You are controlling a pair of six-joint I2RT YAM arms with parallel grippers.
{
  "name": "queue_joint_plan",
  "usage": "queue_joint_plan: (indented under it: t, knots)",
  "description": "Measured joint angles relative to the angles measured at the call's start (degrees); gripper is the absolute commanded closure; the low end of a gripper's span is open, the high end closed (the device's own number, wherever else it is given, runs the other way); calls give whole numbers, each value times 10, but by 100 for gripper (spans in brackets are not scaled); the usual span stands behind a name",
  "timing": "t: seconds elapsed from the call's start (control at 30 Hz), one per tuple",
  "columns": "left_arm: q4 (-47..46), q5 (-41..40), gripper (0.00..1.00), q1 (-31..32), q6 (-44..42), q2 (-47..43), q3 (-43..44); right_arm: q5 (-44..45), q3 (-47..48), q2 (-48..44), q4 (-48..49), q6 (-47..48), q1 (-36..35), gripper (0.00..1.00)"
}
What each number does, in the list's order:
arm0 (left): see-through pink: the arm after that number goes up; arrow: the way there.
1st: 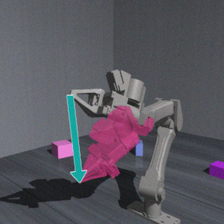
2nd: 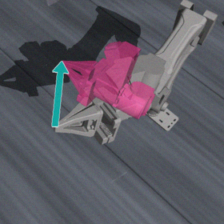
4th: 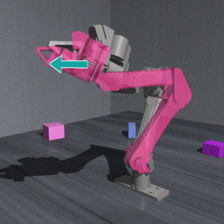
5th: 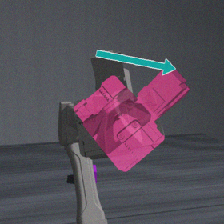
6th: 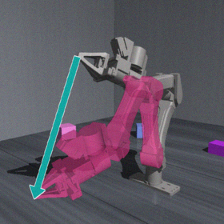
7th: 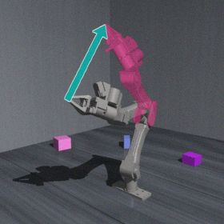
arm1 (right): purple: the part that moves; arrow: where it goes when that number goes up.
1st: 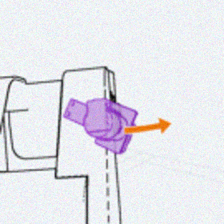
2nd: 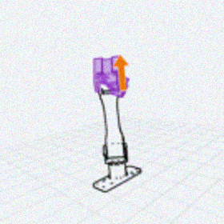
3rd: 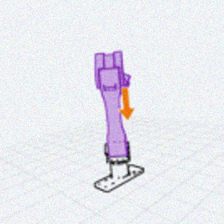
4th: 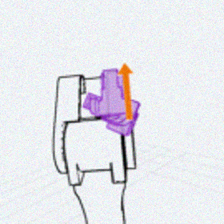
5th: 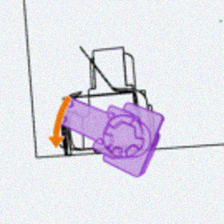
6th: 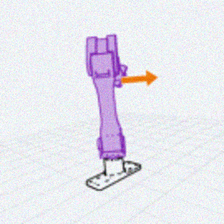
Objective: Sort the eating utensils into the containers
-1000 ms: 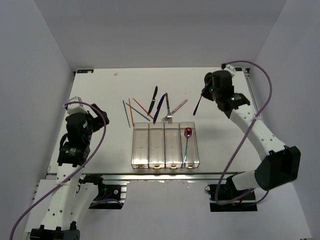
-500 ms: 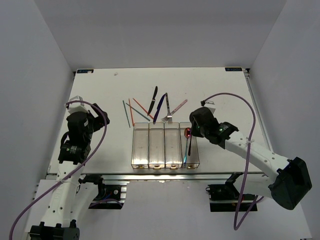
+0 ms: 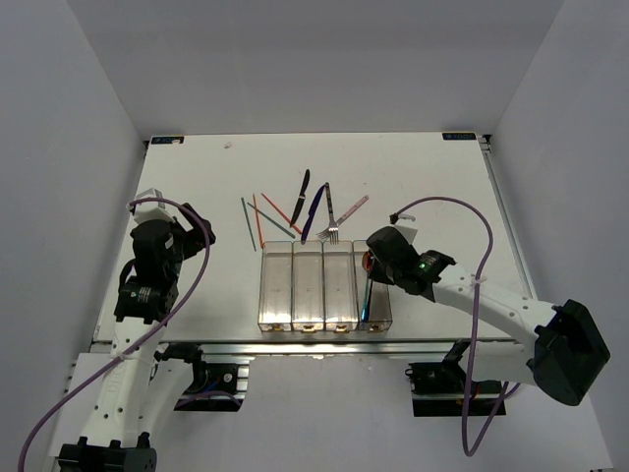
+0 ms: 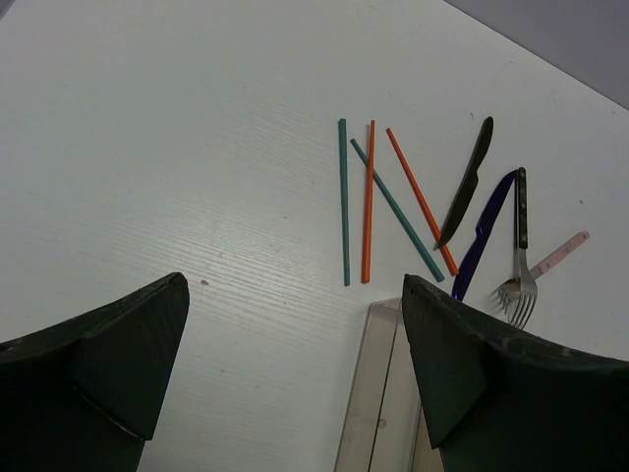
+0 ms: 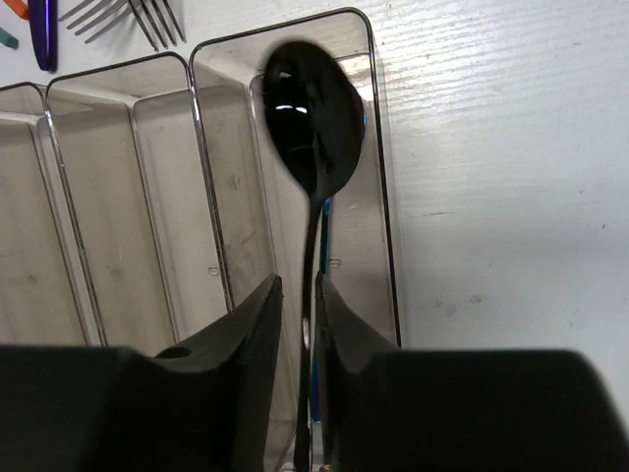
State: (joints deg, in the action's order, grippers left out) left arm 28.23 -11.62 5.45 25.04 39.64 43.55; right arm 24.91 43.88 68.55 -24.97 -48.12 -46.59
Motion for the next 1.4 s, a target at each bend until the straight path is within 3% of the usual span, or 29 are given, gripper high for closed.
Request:
queue_joint_plan:
  t: [0.03, 0.17, 0.37, 0.53, 0.7, 1.03, 1.23, 1.4]
  knots:
    - [0, 0, 2, 0, 0, 0, 0, 1, 0, 2, 1, -2, 0, 58]
    - [0, 0, 2, 0, 0, 0, 0, 8, 7, 5, -5, -3, 0, 39]
    - [0, 0, 2, 0, 0, 0, 0, 12, 28, -3, -5, 7, 0, 35]
    - [0, 0, 2, 0, 0, 0, 0, 47, 142, 52, -45, 42, 2, 20]
    - [0, -4, 2, 0, 0, 0, 0, 44, 318, 215, -39, 84, 27, 23]
    - [0, -4, 2, 0, 0, 5, 0, -10, 532, 486, -88, 90, 149, 34]
    - [0, -4, 2, 0, 0, 7, 0, -14, 584, 572, -108, 76, 172, 37]
    - [0, 2, 2, 0, 0, 12, 0, -24, 578, 577, -91, 67, 157, 40]
